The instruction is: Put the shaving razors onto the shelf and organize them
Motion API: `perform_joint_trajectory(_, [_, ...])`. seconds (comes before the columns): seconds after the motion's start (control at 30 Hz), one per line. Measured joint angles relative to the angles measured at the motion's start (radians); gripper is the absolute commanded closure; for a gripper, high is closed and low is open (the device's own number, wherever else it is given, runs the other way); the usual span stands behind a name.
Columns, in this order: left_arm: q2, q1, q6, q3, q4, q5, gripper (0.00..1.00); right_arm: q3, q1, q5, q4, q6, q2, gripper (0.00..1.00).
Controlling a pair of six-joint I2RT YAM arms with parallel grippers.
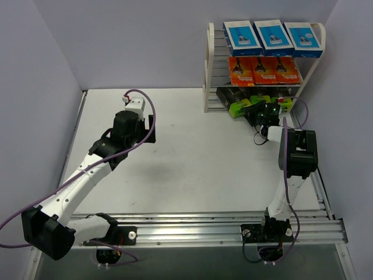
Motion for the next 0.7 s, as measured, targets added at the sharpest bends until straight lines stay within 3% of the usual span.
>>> perform_joint_trajectory(0.7, [0.001,-0.001,0.001,0.000,0.000,0.001,0.06,-0.027,-0.019,0.006,0.006,0.004,-0.030,0.66])
